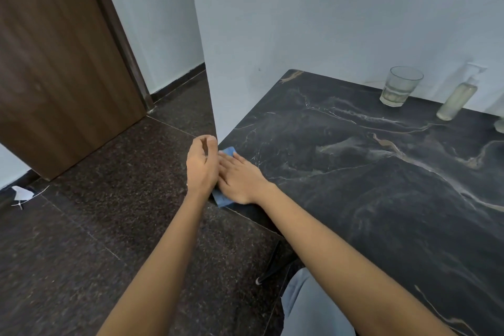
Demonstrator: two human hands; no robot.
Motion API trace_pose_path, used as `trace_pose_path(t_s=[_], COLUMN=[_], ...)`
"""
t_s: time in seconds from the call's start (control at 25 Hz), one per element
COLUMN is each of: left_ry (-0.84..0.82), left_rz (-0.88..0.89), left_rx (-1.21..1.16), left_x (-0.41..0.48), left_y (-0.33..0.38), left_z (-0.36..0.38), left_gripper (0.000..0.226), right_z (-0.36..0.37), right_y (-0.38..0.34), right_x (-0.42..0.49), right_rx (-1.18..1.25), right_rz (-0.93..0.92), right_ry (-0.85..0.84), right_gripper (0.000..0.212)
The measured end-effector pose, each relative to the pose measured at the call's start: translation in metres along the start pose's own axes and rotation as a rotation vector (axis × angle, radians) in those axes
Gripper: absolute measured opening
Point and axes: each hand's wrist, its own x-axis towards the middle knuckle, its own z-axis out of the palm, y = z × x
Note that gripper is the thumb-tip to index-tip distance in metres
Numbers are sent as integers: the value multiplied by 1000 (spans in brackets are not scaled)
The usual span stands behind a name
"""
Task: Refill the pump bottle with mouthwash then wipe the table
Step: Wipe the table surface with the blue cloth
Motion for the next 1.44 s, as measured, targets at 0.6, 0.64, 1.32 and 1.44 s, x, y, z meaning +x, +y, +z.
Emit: trace_pose_path(t_s=[0.6, 0.64, 1.32, 1.44], left_ry=[-214, -211, -311, -316], left_rz=[175, 168, 209, 200], left_rx=[443, 437, 498, 491], left_x=[4, 3, 4, 18], left_y=[-9, -7, 14, 14], left_z=[13, 13, 34, 41], left_gripper=[50, 50, 52, 51], right_z=[-57, -59, -1, -4], right_y=[255, 260, 34, 56], right_x=[-108, -138, -128, -88], right_rx=[54, 58, -19, 37], right_rz=[871, 927, 328, 317], right_ry=[310, 311, 175, 190], right_gripper=[55, 57, 66, 56])
